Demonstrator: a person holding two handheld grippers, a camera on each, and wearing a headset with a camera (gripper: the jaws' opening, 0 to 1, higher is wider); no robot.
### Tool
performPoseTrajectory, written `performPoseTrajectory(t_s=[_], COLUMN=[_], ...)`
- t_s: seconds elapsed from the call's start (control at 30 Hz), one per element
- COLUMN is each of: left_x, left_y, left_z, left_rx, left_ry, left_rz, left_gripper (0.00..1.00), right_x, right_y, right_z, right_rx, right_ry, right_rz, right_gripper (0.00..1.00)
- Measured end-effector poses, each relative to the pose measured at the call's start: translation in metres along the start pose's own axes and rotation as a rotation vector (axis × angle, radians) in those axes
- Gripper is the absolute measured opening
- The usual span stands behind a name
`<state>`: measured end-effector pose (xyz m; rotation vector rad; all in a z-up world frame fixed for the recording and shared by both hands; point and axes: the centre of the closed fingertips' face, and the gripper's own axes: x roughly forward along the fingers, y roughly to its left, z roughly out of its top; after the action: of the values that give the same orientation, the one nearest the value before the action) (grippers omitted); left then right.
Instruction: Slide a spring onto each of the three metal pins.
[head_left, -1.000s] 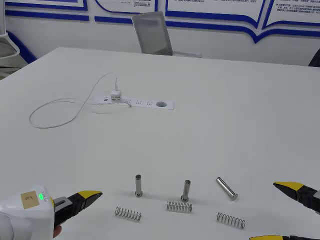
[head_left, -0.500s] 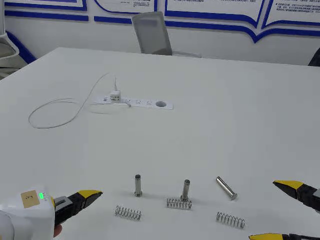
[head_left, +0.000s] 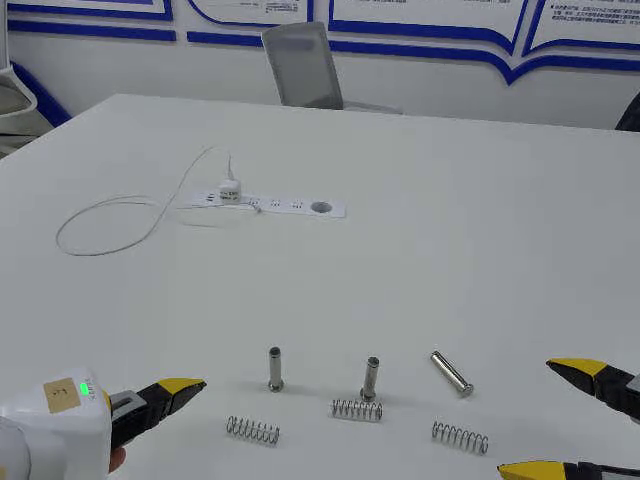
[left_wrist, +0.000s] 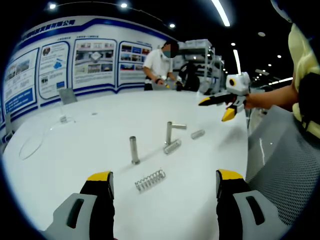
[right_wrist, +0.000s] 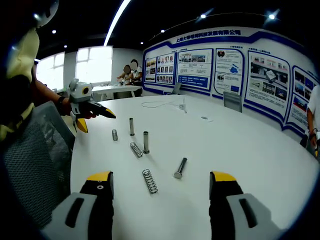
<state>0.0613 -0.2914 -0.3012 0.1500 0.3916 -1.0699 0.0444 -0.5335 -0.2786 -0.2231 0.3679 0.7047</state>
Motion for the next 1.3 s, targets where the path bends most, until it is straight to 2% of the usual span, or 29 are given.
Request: performPoseTrajectory(t_s=[0.4, 0.57, 0.7, 0.93, 1.07, 1.3], left_x=[0.000, 0.001, 0.002, 0.002, 0.001, 0.001], left_y=[0.000, -0.001, -0.002, -0.001, -0.001, -0.001], left_z=[0.002, 0.002, 0.002, 0.003, 0.002, 0.003], left_rx=[-0.003, -0.002, -0.003, -0.003, -0.005, -0.008], left_ry=[-0.004, -0.003, -0.005, -0.006, -0.005, -0.007], left_rz=[0.004, 0.000, -0.001, 0.002, 0.005, 0.007], left_gripper=[0.85, 0.85, 0.85, 0.85, 0.85, 0.85], right_x=[0.010, 0.020, 0.030, 0.047, 0.059, 0.076], right_y=[-0.011, -0.019, -0.024, -0.034, -0.037, -0.043], right_z=[0.008, 0.007, 0.013, 0.013, 0.014, 0.017], right_rx=[0.000, 0.021, 0.034, 0.031, 0.013, 0.003], right_ry=[0.019, 0.067, 0.081, 0.134, 0.182, 0.229], right_rz=[-0.019, -0.022, -0.023, -0.029, -0.034, -0.049], right_gripper=[0.75, 0.70, 0.65, 0.60, 0.55, 0.46])
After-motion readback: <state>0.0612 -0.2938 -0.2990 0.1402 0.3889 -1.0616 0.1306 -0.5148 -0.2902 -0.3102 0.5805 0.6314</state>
